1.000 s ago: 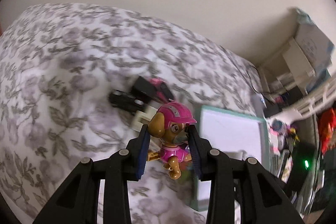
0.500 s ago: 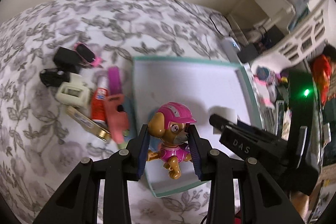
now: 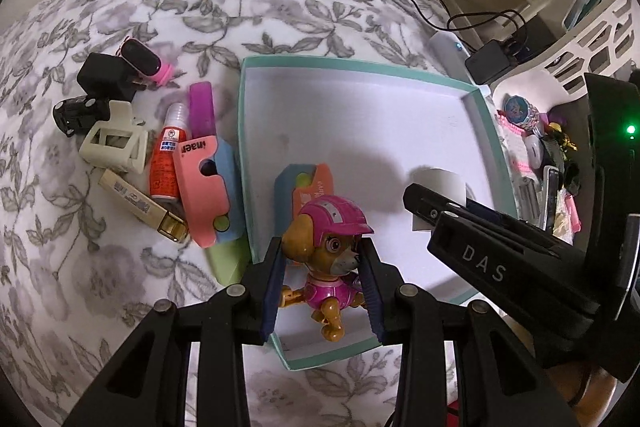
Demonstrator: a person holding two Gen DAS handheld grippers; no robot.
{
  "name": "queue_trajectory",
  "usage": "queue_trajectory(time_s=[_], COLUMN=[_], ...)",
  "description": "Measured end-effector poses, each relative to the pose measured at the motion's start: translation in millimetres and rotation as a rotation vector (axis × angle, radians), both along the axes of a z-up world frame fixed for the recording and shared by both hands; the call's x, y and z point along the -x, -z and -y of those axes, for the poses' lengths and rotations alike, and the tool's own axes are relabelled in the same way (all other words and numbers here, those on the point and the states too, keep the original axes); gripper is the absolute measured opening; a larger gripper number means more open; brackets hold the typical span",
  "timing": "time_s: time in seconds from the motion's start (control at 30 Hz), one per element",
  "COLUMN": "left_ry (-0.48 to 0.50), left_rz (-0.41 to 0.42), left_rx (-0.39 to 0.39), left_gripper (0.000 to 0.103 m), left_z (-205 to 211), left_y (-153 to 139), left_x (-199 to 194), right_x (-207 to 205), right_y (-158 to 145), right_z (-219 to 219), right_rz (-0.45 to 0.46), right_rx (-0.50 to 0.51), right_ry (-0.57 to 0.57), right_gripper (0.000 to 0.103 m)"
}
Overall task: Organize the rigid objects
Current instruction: 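Carry the charger into the tray and release it while the left sets the dog figure in the tray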
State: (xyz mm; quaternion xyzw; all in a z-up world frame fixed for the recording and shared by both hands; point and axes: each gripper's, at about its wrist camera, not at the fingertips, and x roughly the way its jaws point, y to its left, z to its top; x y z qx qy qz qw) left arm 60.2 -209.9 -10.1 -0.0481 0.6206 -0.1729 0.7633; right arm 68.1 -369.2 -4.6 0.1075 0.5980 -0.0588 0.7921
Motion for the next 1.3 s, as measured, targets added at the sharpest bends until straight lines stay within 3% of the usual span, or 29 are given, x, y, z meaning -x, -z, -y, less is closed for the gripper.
queue_trajectory(time_s=[0.33,0.73,0.9,1.3], left_ry=[-0.018,-0.024,-0.029,-0.093], left_rz=[-0.060,-0.074,-0.069,0.007], left_rx=[-0.004,-0.009,0.012,0.024], left_gripper=[0.038,0.038,0.047,0.048], left_z=[2.1,4.4,0.4,-26.6], left_y=[19.3,19.8,12.2,-16.8], left_x=[-2.0,-1.8,-2.4,-5.0], right_x=[-2.6,-2.2,-0.7,5.4], right_y=[14.8,16.4,4.7,-32.1], right_z=[-7.0,-7.6,-9.6,-7.5], right_rz=[-0.044,-0.053,-0.012,0.120], right_rx=[0.002,0.001,0.001,0.004], right_ry=[-0.031,-0.029,-0.028,0.001], right_gripper=[0.046,0.047,0.058,0.058])
